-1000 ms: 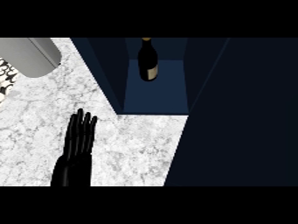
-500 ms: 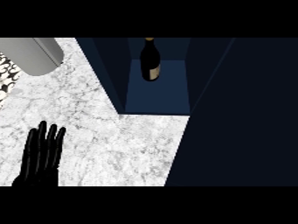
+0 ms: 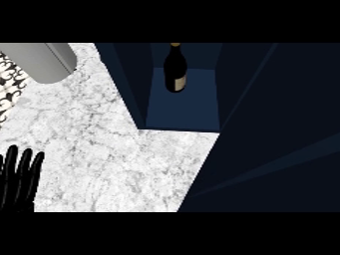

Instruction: Pick up the wine, place it into the cabinet and close the cabinet

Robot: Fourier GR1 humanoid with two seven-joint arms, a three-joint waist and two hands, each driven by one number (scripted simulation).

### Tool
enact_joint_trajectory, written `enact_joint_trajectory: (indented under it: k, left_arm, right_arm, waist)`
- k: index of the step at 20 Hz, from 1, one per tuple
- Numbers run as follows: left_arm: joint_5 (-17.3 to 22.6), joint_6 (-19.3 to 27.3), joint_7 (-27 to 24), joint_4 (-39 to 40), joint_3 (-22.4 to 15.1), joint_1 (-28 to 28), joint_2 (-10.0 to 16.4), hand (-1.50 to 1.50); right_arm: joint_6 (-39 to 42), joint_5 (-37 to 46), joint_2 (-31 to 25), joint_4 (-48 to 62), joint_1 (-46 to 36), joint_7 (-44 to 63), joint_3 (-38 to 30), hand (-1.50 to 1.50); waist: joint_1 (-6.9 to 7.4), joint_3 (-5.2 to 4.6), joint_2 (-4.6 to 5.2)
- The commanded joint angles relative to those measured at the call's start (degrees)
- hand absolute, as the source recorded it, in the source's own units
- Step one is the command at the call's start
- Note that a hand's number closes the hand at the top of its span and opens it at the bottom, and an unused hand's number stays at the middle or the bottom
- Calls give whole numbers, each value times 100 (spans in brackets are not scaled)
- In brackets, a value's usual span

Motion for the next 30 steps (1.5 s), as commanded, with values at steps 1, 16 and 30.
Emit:
enact_joint_trajectory:
  k: [1, 16, 30]
  left_arm:
    - [388, -467, -40, -204, 504, 368, 362, -150]
    - [1380, -1874, 4, 2, 1831, 611, 1044, -150]
    - [1895, -2344, 248, 293, 2525, 421, 1217, -150]
  right_arm:
    - [-951, 183, 362, 251, -814, 145, 1033, 150]
    - [-3152, -1077, 375, 3131, -5037, 151, -41, 150]
    - [-1487, -4336, 380, 6136, -7420, -145, -934, 150]
  waist:
    - [33, 4, 1]
    - [296, 9, 90]
    - [344, 21, 201]
